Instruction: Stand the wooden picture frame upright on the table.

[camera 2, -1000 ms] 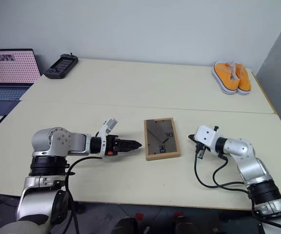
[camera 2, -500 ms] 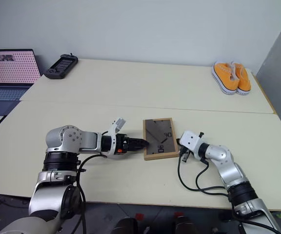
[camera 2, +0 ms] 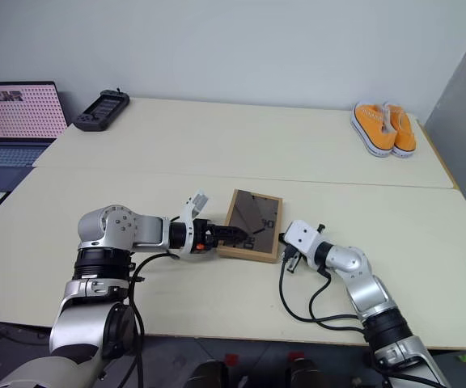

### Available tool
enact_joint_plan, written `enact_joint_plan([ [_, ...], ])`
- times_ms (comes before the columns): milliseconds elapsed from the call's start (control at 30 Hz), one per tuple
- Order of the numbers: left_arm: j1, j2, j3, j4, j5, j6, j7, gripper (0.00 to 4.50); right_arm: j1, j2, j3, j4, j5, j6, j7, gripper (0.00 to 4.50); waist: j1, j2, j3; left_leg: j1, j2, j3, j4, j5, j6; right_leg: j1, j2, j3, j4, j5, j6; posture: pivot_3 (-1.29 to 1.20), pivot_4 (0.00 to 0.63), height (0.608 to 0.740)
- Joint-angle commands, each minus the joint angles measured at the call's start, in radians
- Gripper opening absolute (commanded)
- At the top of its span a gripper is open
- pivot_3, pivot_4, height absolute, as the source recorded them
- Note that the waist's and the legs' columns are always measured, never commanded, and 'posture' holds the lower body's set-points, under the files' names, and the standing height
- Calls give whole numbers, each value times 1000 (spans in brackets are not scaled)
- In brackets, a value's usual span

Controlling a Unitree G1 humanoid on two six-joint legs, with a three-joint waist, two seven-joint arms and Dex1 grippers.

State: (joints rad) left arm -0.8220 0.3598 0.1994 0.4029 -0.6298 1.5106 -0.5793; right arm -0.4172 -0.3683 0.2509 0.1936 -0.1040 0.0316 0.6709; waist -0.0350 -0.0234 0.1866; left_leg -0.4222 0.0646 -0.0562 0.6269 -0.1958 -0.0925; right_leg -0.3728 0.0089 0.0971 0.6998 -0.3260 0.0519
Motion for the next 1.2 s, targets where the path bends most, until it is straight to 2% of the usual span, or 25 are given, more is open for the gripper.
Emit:
enact_joint_plan([
  [33,-31,6,12,-8,-13,-5,-11,2983,-12,2,1,-24,-1,-8,-2,0,0,0,0,0,0,0,0,0,0,0,0,0,0,0,0,0,150,740],
  [133,-30,8,20,-11,-23,6,-18,2983,-12,-9,-4,-13,-1,-15,3,0,0,0,0,0,0,0,0,0,0,0,0,0,0,0,0,0,150,740],
  [167,-31,7,27,-13,-29,11,-22,2632,-13,-14,-6,-9,-1,-18,5,0,0,0,0,0,0,0,0,0,0,0,0,0,0,0,0,0,150,740],
  [367,-40,-2,50,-18,-53,36,-32,1459,-24,-27,-9,13,-1,-29,8,0,0,0,0,0,0,0,0,0,0,0,0,0,0,0,0,0,150,740],
  [433,-41,-4,54,-18,-58,39,-31,1311,-27,-26,-7,16,-2,-32,6,0,-1,0,0,0,0,0,0,0,0,0,0,0,0,0,0,0,150,740],
  [733,-36,-7,64,-38,-68,7,-44,1295,-24,-38,-11,25,-7,-48,5,0,0,0,0,0,0,0,0,0,0,0,0,0,0,0,0,0,150,740],
  [900,-39,44,95,-78,-59,-176,-102,1295,-8,-117,-79,-43,39,-22,38,0,1,0,0,0,0,0,0,0,0,0,0,0,0,0,0,0,150,740],
  [1067,-21,107,96,-167,-66,-330,-161,1295,-14,-180,-193,-177,169,126,83,0,1,0,0,-2,0,0,-1,1,-1,-1,0,0,-1,0,0,0,150,740],
  [1200,24,140,71,-282,-72,-398,-208,1295,-60,-178,-278,-315,304,309,78,786,0,0,0,-2,0,0,-2,0,0,-1,0,0,-2,0,0,0,150,740],
])
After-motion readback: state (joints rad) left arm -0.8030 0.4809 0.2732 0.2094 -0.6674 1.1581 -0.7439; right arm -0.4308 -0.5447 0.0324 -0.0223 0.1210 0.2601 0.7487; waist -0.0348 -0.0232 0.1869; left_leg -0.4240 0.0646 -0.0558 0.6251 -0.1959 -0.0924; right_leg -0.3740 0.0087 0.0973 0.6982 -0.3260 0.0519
